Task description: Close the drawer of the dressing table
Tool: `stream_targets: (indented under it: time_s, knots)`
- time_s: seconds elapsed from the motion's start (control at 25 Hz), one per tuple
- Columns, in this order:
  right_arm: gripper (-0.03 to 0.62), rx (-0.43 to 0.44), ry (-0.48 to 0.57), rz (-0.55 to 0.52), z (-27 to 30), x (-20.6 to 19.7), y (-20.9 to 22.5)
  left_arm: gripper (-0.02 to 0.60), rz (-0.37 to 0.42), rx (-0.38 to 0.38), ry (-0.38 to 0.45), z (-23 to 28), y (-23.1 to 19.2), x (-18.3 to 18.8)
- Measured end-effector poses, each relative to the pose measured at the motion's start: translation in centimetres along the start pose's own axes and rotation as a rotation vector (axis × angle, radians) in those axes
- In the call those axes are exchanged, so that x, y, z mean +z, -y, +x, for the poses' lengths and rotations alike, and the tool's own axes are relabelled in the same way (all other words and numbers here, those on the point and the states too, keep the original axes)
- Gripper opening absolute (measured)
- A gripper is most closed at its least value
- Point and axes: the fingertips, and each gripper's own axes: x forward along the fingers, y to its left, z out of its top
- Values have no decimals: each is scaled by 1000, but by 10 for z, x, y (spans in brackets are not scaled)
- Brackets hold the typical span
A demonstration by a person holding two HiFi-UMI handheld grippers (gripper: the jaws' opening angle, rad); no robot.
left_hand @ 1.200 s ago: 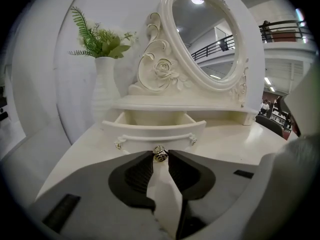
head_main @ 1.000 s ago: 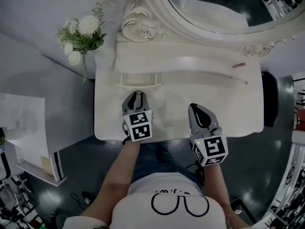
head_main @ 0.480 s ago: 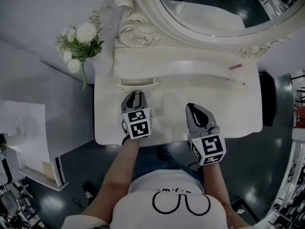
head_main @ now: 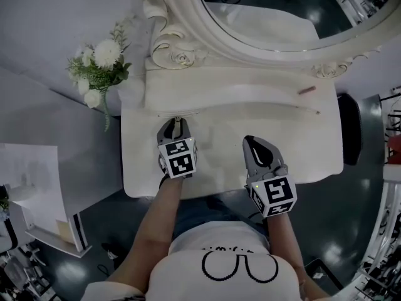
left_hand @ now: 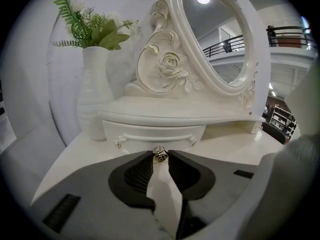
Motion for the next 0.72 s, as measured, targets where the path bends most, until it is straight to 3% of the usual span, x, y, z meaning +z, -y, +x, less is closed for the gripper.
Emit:
stream_targets:
  time_s: [0.72]
  knots:
    - [3, 5, -7, -7, 3, 2, 5, 92, 21, 7, 1, 21, -3, 11]
